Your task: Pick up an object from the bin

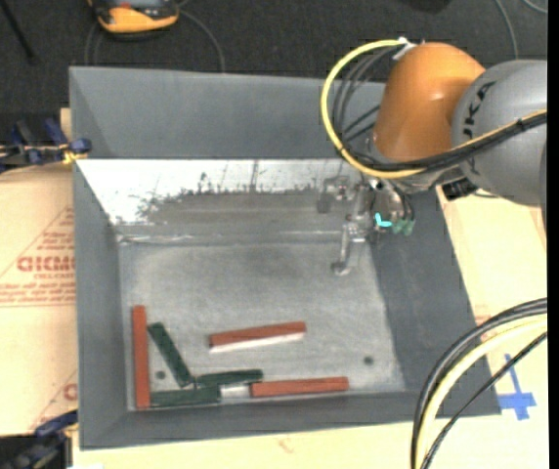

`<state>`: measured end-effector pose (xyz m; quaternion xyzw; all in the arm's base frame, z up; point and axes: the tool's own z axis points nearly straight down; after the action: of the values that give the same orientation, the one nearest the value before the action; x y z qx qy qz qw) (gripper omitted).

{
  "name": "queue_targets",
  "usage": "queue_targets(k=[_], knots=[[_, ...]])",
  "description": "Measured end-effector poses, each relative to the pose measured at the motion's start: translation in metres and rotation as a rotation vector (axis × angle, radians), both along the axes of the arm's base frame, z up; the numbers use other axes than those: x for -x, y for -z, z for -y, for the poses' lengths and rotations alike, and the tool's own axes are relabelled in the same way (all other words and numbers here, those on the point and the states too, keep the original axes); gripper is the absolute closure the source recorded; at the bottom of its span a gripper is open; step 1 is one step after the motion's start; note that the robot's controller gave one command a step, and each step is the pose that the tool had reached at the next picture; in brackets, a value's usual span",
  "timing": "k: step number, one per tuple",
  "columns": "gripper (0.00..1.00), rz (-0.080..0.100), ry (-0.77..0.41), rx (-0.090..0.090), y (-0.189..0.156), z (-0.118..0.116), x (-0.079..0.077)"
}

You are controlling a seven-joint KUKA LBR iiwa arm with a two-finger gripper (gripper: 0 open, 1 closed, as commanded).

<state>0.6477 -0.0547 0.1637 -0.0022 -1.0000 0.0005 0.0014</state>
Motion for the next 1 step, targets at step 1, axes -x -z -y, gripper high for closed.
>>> queue_targets(k=[1], knots=[[0.0,0.003,0.0,0.0,-0.0022,0.0,-0.0004]])
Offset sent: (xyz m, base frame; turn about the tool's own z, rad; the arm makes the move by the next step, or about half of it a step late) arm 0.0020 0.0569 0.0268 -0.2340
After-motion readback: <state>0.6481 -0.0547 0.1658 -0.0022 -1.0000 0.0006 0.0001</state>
